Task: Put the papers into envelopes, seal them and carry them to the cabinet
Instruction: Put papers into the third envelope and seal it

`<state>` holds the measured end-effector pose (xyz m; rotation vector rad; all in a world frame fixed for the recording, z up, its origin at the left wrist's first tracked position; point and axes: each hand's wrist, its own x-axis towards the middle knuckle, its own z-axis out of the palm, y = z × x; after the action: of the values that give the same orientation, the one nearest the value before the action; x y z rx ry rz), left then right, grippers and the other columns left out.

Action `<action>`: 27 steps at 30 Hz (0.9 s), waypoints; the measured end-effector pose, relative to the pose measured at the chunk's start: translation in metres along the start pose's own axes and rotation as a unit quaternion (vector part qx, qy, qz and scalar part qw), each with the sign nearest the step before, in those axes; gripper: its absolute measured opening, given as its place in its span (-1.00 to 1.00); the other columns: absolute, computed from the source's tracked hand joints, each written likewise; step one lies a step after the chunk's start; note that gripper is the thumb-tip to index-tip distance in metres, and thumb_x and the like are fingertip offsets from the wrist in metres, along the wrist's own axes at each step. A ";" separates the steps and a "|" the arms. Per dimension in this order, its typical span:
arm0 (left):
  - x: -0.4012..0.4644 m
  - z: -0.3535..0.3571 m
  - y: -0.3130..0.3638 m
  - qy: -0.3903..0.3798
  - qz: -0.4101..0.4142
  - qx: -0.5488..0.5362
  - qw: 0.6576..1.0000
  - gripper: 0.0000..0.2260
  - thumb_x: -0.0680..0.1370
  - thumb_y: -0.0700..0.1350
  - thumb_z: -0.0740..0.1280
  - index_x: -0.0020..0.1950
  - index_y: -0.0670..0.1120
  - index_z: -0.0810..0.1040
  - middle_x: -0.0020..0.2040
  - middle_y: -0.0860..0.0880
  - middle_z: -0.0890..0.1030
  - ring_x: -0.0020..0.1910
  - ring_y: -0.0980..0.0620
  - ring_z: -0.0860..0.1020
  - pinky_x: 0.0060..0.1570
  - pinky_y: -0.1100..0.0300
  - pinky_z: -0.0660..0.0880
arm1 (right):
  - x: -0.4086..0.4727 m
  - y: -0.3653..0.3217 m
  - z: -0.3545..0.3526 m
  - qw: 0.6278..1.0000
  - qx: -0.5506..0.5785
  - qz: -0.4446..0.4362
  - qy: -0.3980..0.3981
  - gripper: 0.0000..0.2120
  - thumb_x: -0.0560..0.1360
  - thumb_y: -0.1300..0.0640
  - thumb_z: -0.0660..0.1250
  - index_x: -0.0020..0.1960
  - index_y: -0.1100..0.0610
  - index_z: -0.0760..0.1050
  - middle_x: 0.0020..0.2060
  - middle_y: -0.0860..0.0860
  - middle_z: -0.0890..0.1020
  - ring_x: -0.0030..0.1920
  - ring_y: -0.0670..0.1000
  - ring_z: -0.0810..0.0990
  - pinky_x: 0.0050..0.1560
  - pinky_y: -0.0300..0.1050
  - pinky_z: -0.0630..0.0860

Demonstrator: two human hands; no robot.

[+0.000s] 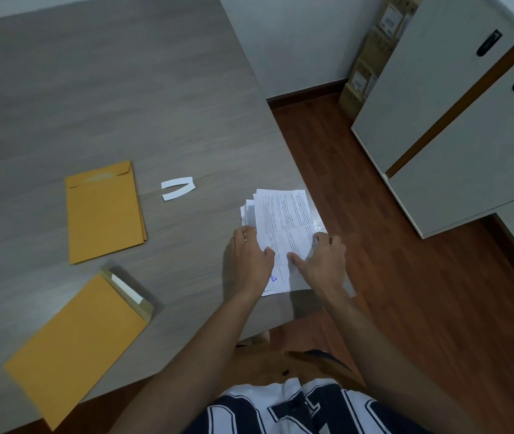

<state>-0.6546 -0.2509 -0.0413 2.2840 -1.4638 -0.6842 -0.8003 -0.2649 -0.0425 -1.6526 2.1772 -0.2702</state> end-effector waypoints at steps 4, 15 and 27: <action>-0.002 -0.005 0.006 -0.008 0.018 -0.012 1.000 -0.54 0.54 0.04 0.37 0.40 0.02 0.35 0.29 0.00 0.43 0.13 0.01 0.49 0.03 0.05 0.60 | 0.000 -0.001 -0.001 1.000 -0.004 0.006 0.000 -0.26 0.32 -0.27 0.47 0.33 0.11 0.35 0.22 0.07 0.44 0.18 0.02 0.41 0.17 -0.12 0.42; 0.019 -0.011 0.008 -0.073 -0.058 -0.082 0.992 -0.60 0.46 0.18 0.40 0.25 0.08 0.52 0.10 0.05 0.53 0.03 0.01 0.59 -0.05 0.02 0.60 | 0.003 0.004 0.004 1.000 0.004 0.004 0.006 -0.26 0.29 -0.27 0.49 0.30 0.10 0.36 0.18 0.06 0.45 0.14 0.02 0.41 0.14 -0.11 0.44; 0.032 -0.004 0.002 -0.149 -0.164 -0.304 0.926 -0.79 0.55 -0.04 0.40 0.17 0.12 0.52 0.10 0.06 0.67 -0.06 -0.01 0.67 -0.01 -0.09 0.64 | 0.005 -0.004 -0.011 0.993 0.111 0.024 -0.003 -0.32 0.30 -0.24 0.50 0.29 0.05 0.39 0.22 0.02 0.46 0.22 0.02 0.38 0.22 0.01 0.45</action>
<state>-0.6422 -0.2806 -0.0434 1.9826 -0.7949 -1.4105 -0.8026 -0.2713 -0.0324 -1.4743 2.0931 -0.4744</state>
